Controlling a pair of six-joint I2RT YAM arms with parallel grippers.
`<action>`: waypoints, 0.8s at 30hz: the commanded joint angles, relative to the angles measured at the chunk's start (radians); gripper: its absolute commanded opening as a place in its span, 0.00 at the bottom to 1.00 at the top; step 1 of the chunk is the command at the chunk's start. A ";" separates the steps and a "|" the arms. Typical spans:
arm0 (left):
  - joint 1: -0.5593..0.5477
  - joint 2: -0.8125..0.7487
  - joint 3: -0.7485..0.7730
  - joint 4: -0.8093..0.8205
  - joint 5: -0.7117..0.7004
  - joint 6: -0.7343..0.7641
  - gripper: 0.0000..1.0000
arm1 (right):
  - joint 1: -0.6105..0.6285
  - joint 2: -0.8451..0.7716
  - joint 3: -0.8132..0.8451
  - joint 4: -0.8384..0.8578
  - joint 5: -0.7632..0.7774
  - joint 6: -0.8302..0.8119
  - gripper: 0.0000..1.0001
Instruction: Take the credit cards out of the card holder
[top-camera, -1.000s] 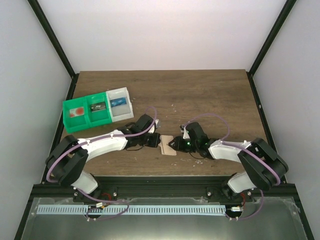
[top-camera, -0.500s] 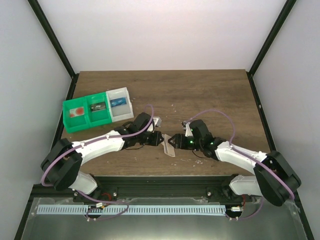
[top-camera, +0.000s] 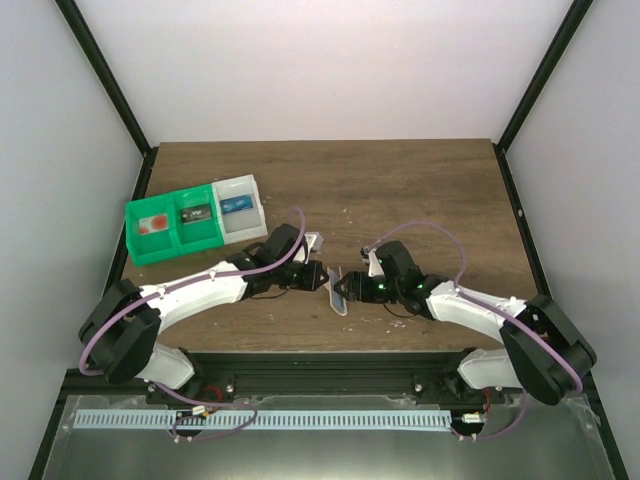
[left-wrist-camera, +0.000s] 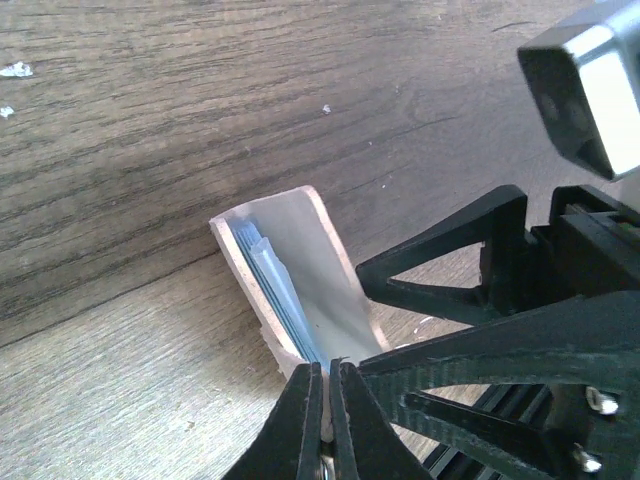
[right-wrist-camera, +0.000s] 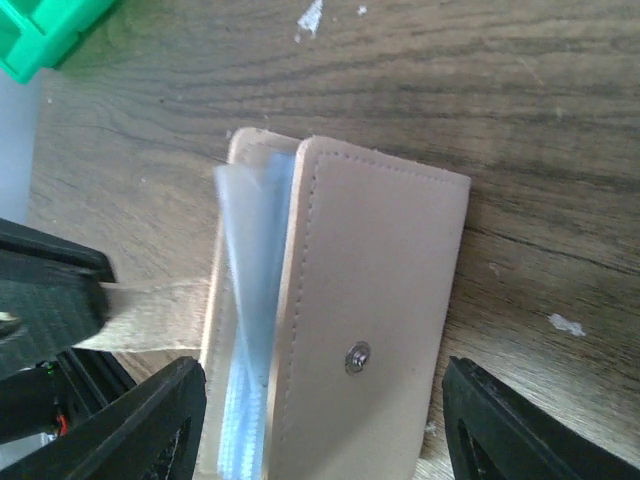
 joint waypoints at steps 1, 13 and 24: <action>-0.003 -0.017 -0.008 0.033 0.009 -0.008 0.00 | 0.009 0.023 0.017 -0.021 0.000 -0.023 0.66; -0.004 -0.016 -0.021 0.007 -0.023 0.000 0.00 | 0.011 0.007 0.010 -0.057 0.081 -0.024 0.45; -0.003 -0.049 -0.056 0.004 -0.043 -0.010 0.00 | 0.009 -0.027 0.033 -0.217 0.280 -0.043 0.42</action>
